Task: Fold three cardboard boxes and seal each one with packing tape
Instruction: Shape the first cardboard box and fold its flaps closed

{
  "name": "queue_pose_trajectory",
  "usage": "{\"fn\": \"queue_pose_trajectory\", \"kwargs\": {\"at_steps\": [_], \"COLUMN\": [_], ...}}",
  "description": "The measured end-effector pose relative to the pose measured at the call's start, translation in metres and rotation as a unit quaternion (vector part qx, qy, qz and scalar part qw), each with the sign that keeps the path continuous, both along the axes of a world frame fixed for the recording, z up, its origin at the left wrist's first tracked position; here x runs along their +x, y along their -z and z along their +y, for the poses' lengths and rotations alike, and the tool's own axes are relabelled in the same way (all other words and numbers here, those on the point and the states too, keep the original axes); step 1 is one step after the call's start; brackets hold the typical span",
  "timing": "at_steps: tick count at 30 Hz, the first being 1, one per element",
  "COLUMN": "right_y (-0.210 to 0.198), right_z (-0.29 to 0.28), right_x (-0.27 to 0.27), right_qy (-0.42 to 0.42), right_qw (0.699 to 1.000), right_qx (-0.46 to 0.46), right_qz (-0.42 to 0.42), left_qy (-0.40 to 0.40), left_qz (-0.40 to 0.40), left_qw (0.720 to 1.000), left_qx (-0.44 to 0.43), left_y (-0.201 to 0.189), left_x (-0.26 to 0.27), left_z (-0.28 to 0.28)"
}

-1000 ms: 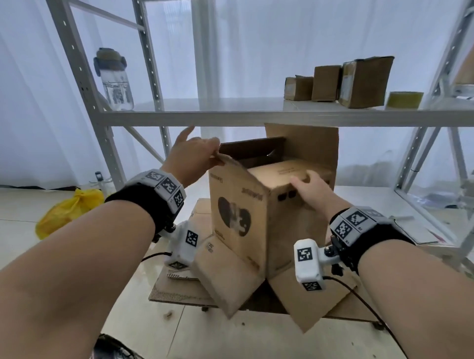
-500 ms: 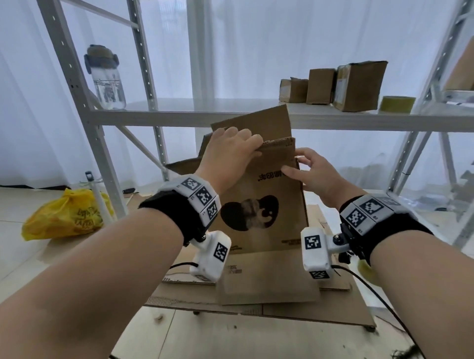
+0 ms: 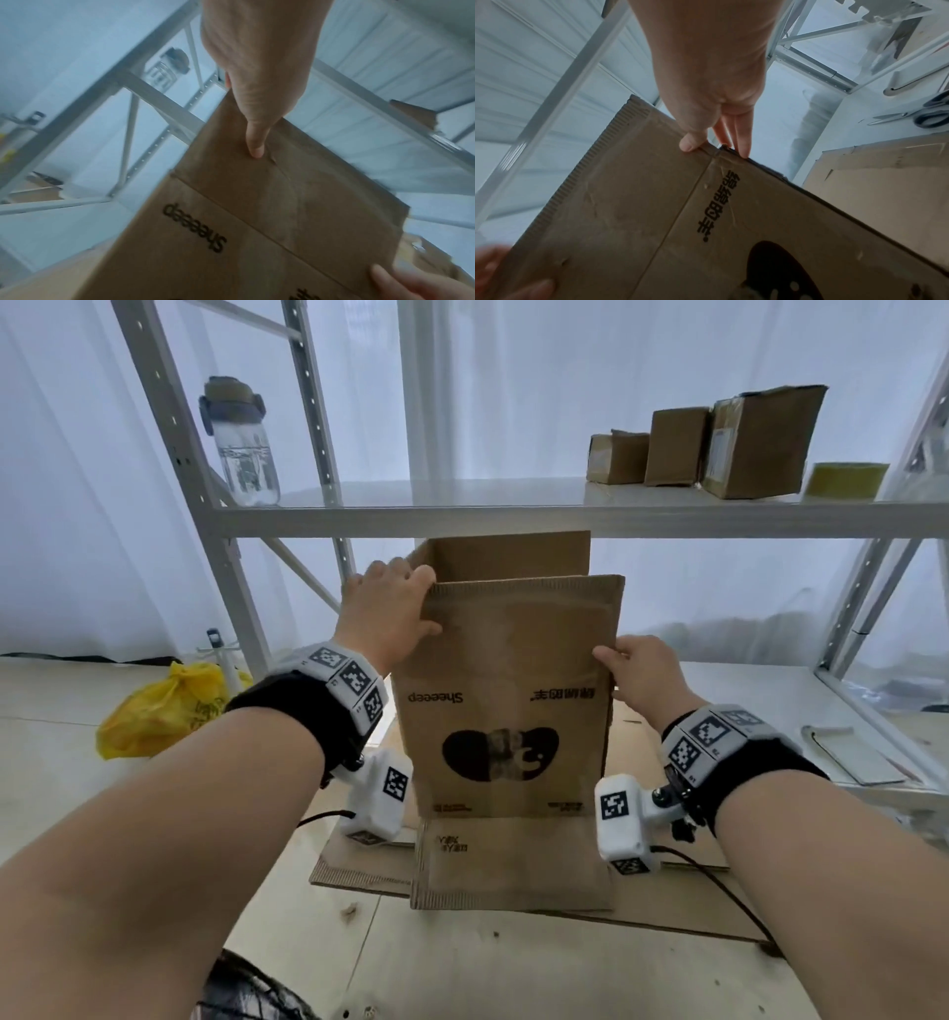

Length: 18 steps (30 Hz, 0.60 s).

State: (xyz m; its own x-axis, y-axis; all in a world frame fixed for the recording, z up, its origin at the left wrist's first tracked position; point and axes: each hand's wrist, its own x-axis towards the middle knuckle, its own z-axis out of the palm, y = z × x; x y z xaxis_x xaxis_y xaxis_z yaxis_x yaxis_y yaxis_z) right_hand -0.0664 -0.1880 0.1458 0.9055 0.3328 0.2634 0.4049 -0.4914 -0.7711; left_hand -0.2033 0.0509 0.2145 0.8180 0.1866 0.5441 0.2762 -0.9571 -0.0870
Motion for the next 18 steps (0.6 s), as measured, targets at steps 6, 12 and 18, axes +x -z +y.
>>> {"fn": "queue_pose_trajectory", "kwargs": {"at_steps": [6,12,18], "right_y": [-0.024,-0.046,-0.059], "right_z": [0.022,0.035,0.017], "right_x": [-0.003,-0.020,0.000], "right_qy": [0.086,0.049,0.083], "right_qw": [0.990,0.948,0.922], "right_qx": [0.111,0.259,0.303], "right_qz": [0.033,0.179,0.225], "left_qy": [0.084,0.193,0.254], "left_qz": [-0.003,0.005,0.015], "left_qw": [0.986,0.969,0.891], "left_qx": [-0.141,-0.154,-0.377], "left_y": [0.005,0.003,0.013], "left_x": [-0.006,0.009,0.015], "left_z": [-0.006,-0.061,-0.068]}}
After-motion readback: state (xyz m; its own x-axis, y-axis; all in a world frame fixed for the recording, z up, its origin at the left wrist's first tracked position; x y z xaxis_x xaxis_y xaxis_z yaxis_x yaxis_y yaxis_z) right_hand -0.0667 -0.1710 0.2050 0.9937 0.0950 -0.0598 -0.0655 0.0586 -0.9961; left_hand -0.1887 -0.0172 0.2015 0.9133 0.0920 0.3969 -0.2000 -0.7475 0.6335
